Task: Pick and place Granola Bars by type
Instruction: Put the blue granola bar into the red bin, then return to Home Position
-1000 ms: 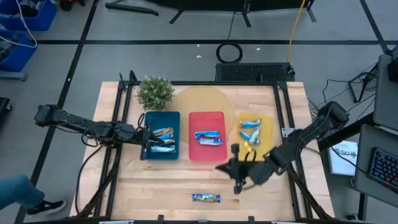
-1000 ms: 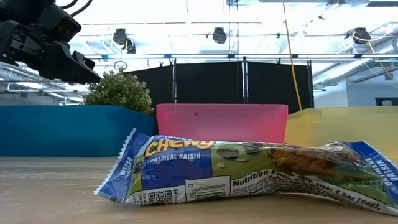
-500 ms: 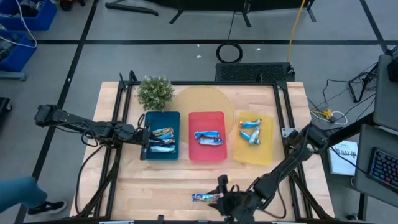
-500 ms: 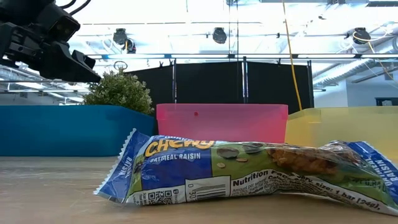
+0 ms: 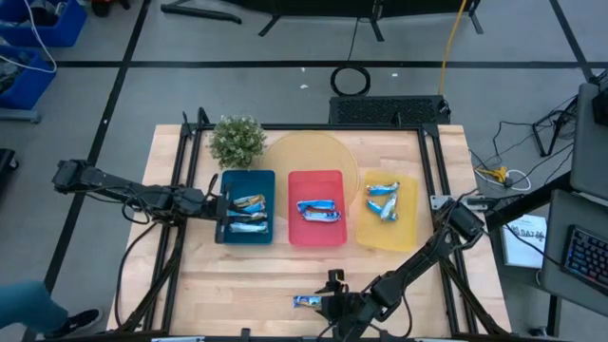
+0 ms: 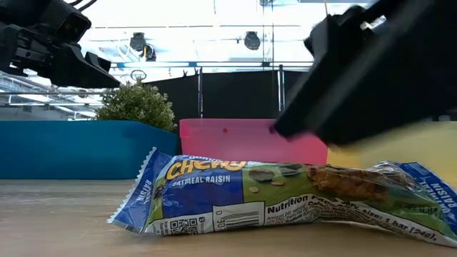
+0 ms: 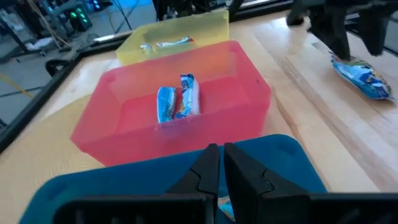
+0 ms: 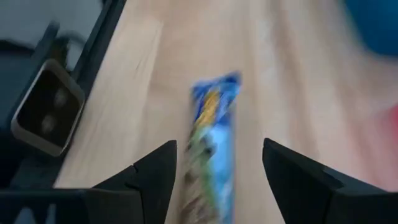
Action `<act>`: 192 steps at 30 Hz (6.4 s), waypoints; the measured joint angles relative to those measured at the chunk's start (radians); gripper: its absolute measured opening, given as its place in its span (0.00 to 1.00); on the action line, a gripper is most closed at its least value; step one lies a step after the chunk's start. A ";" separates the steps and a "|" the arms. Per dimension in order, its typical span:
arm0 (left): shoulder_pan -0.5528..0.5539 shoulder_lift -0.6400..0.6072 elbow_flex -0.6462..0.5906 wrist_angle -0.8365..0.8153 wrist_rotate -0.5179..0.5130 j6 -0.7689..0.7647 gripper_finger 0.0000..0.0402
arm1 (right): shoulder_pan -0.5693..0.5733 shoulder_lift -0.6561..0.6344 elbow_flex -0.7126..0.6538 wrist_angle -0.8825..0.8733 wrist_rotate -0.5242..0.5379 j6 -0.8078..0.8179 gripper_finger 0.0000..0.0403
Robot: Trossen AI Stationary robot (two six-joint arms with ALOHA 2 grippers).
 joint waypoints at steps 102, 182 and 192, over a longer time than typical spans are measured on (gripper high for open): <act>0.002 -0.060 0.001 -0.008 -0.130 -0.247 0.04 | -0.746 -0.904 -0.376 -0.178 -0.484 -0.617 0.03; 0.099 -0.458 -0.177 -0.060 0.061 0.056 0.00 | -0.753 -1.849 -1.326 0.175 -0.394 -0.492 0.00; 0.102 -0.458 -0.177 0.051 0.109 0.125 0.00 | -0.752 -1.849 -1.326 0.191 -0.396 -0.484 0.00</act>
